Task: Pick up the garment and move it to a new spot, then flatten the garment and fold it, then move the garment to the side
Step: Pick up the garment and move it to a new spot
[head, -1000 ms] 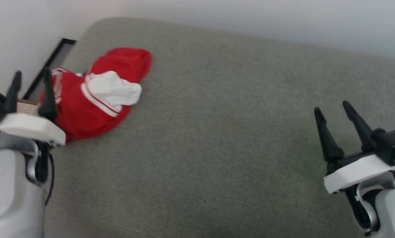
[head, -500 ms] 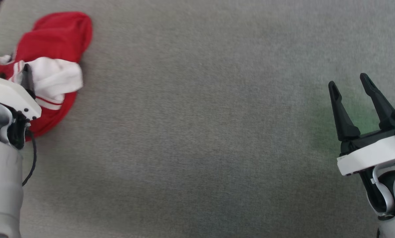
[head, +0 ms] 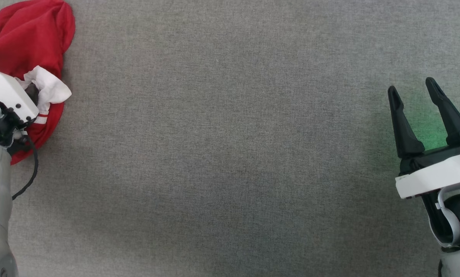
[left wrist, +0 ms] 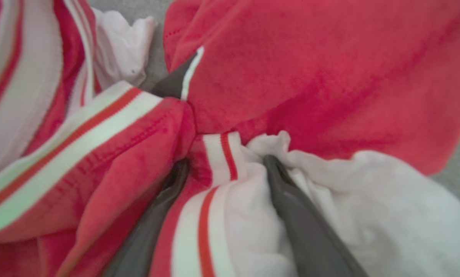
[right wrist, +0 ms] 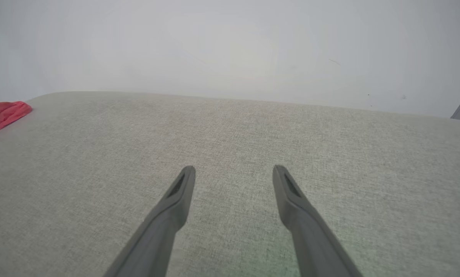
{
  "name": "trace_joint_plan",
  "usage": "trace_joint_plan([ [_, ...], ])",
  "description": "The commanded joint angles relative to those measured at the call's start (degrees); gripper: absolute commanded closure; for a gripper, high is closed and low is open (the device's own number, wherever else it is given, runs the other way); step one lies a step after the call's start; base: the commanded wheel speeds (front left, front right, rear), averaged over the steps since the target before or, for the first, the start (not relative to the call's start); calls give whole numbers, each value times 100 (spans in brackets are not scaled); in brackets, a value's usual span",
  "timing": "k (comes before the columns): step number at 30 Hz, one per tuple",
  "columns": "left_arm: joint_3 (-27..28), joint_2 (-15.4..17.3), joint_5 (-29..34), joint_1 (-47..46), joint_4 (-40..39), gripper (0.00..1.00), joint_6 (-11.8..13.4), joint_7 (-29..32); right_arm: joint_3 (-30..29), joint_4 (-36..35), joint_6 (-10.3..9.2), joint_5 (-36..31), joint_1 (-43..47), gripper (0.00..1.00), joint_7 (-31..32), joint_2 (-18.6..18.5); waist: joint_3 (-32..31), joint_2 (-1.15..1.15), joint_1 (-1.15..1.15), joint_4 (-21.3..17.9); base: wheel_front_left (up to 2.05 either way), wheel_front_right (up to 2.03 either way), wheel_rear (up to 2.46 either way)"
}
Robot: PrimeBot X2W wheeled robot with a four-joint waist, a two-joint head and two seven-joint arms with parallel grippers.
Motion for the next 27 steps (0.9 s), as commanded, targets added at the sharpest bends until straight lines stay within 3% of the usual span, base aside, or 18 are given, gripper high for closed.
trace_joint_plan([
  [1,-118,-545,-32,630,521,66,-31,489,-14,-31,0,20,-97,0,-2,37,13,-1,0,5,0,0,0],
  [2,-104,-532,-59,599,515,100,-46,439,-22,-22,0,13,-99,0,-16,46,11,-1,0,12,0,0,0],
  [15,-364,279,179,-23,-361,100,-212,-1431,-358,256,0,31,143,0,-243,343,-603,-1,0,161,0,0,0],
  [22,-762,539,338,-140,-1055,100,-249,-2104,-497,400,0,-1,349,0,-383,520,-1134,-1,0,244,0,0,0],
  [27,-1141,778,244,-44,-1729,100,-248,-2188,-574,503,0,-13,489,0,-464,655,-1493,-1,0,286,0,0,0],
])
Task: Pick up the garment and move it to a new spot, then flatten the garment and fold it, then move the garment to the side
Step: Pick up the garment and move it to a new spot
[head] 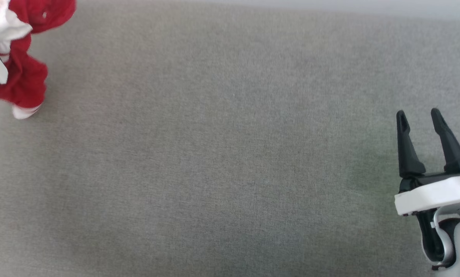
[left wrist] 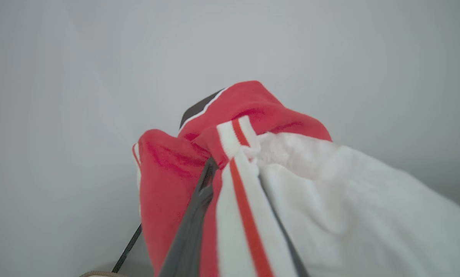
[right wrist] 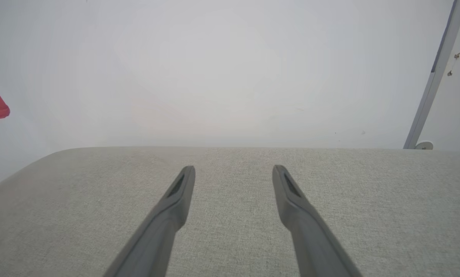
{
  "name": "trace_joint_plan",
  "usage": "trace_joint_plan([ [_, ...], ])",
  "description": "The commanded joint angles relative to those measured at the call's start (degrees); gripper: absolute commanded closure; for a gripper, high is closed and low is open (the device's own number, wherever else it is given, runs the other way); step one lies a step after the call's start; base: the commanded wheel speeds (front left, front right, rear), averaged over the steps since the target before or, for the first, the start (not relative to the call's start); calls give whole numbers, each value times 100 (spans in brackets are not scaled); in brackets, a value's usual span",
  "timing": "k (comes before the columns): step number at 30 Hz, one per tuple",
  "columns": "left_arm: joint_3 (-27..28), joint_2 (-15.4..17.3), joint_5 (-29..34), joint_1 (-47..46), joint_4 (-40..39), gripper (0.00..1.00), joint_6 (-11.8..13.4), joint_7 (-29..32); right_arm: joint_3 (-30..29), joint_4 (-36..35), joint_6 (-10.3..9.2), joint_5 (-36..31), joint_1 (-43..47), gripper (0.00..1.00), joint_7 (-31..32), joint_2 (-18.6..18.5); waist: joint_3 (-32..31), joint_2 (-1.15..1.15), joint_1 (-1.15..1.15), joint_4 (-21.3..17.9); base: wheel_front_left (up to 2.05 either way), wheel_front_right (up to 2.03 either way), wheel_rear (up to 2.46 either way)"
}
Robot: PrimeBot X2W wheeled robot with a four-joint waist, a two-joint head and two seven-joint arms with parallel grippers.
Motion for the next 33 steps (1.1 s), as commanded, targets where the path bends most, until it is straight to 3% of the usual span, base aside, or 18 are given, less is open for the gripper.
trace_joint_plan([
  [1,-88,99,-77,42,-185,100,-10,61,-12,13,0,-16,67,0,-52,60,-212,0,0,36,0,0,0],
  [9,-710,494,-620,296,-1632,100,-11,733,-121,87,0,0,154,0,-208,220,-541,0,0,-113,0,0,0],
  [15,-878,670,-867,672,-2796,100,1,1368,-236,165,0,-33,163,0,-315,307,-649,0,0,-528,0,0,0],
  [23,-1190,578,-1038,1376,-4407,100,284,2241,-566,279,0,33,267,0,-499,429,-749,0,0,-1284,0,0,0],
  [33,-1771,303,-1212,2022,-5635,100,579,3140,-650,435,0,123,366,0,-666,540,-709,0,0,-2022,0,0,0],
])
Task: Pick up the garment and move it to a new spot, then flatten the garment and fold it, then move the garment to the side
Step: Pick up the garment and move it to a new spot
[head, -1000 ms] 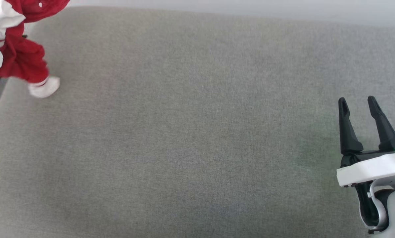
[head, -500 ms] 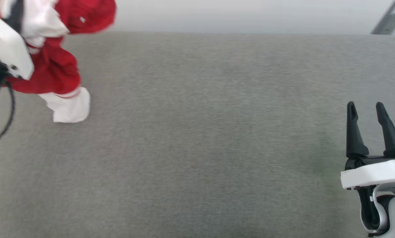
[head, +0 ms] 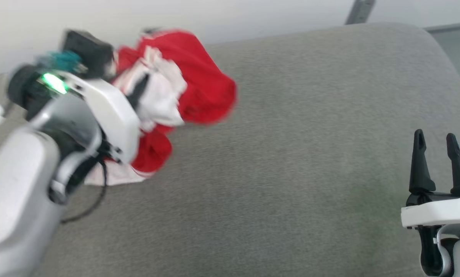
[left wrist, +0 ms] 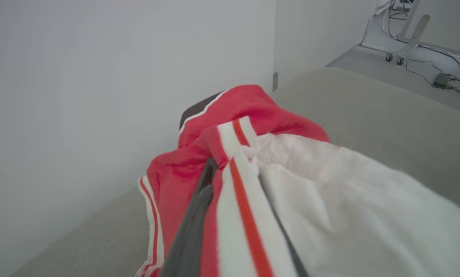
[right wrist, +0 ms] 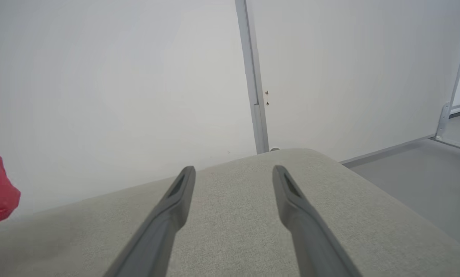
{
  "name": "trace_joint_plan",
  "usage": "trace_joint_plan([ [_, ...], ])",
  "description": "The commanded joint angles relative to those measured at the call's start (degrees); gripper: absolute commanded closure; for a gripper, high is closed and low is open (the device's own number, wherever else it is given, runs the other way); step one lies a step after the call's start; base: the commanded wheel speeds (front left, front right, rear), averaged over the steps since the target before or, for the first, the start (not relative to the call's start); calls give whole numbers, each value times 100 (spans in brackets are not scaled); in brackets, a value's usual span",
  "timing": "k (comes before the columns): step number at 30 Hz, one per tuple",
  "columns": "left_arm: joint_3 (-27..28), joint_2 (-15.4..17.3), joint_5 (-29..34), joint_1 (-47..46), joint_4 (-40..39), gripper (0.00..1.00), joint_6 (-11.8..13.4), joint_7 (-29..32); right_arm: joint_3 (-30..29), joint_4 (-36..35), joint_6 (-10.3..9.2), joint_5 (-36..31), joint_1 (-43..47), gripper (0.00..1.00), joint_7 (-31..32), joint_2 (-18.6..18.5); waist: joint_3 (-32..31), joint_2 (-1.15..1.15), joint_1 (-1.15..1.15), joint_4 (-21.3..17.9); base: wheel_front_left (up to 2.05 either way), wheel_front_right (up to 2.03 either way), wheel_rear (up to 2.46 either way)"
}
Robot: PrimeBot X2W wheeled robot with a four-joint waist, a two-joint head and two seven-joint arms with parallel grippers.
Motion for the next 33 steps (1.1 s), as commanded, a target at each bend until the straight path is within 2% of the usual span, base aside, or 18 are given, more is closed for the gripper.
trace_joint_plan([
  [1,-46,-17,-35,103,-51,100,26,50,29,27,0,44,61,0,-40,34,17,0,0,-183,0,0,0],
  [5,-452,-189,-67,394,-90,100,14,337,79,117,0,115,49,0,-109,63,52,0,0,-344,0,0,0],
  [9,-765,-376,-167,644,286,100,-80,471,180,225,0,189,-20,0,-172,83,122,0,0,-427,0,0,0],
  [13,-1025,-630,-284,789,1008,100,-231,445,288,320,0,239,-88,0,-219,91,182,0,0,-446,0,0,0],
  [22,-1536,-1151,-347,478,2859,100,-507,188,570,532,0,262,-360,0,-272,87,247,0,0,-353,0,0,0],
  [23,-1584,-1194,-377,444,3046,68,-529,154,601,553,0,263,-390,0,-275,87,241,0,0,-345,0,0,0],
  [24,-1624,-1225,-387,396,3205,28,-527,95,629,573,0,260,-410,0,-277,87,231,0,0,-338,0,0,0],
  [25,-1666,-1253,-410,344,3334,0,-543,49,646,593,0,254,-422,0,-275,87,220,0,0,-329,0,0,0],
  [30,-1735,-1298,-586,67,3544,0,-567,-399,664,624,0,217,-406,0,-236,85,107,0,0,-213,0,0,0],
  [33,-1811,-1178,-662,-41,3441,0,-571,-696,628,620,0,260,-330,0,-213,74,-19,0,0,-112,0,0,0],
])
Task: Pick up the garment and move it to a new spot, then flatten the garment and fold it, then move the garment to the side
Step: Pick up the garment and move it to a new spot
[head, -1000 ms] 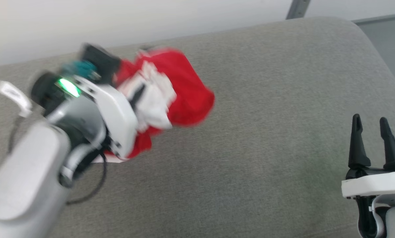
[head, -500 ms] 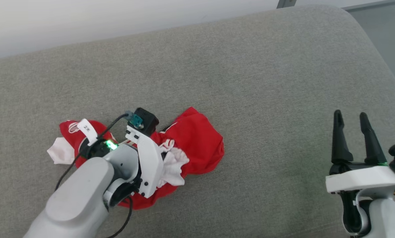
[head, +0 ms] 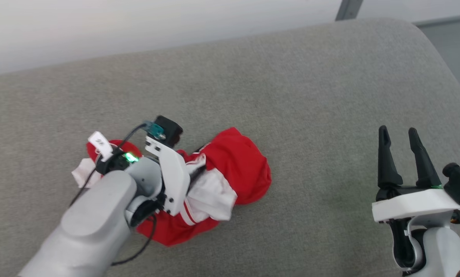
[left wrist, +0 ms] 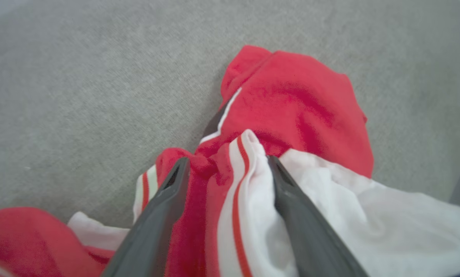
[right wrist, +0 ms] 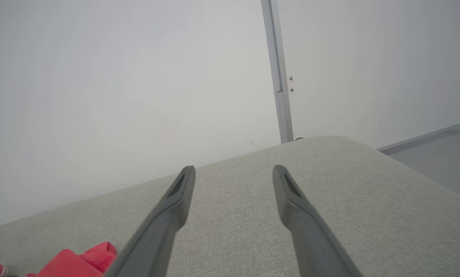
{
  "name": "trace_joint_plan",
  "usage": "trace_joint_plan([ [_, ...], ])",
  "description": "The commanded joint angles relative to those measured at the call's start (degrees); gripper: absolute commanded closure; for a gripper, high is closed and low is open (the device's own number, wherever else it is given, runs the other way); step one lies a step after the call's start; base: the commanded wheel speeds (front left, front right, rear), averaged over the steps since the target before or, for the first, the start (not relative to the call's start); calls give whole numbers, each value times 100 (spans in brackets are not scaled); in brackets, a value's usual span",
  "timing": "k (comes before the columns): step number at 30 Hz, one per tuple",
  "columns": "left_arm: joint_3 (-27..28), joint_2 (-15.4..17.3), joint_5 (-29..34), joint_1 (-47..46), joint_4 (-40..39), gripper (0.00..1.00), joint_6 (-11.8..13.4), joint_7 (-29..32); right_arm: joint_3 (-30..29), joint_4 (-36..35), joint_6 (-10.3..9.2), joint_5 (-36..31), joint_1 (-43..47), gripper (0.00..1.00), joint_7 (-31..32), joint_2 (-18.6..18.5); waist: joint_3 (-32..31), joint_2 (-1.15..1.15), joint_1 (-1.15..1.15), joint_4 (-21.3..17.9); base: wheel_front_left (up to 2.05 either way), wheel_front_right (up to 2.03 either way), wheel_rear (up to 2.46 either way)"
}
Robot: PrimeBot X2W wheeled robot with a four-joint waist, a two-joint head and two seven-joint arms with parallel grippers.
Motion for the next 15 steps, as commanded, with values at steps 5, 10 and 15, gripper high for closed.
trace_joint_plan([
  [5,16,289,-115,-95,-252,0,-12,-618,-52,-22,0,49,169,0,89,-59,-293,0,0,236,0,0,0],
  [10,223,556,-59,118,-613,0,12,-1425,-55,-80,0,-5,296,0,187,-95,-543,0,0,396,0,0,0],
  [15,570,880,61,640,-1094,0,332,-2487,-37,-131,0,-8,495,0,295,-114,-845,0,0,581,0,0,0],
])
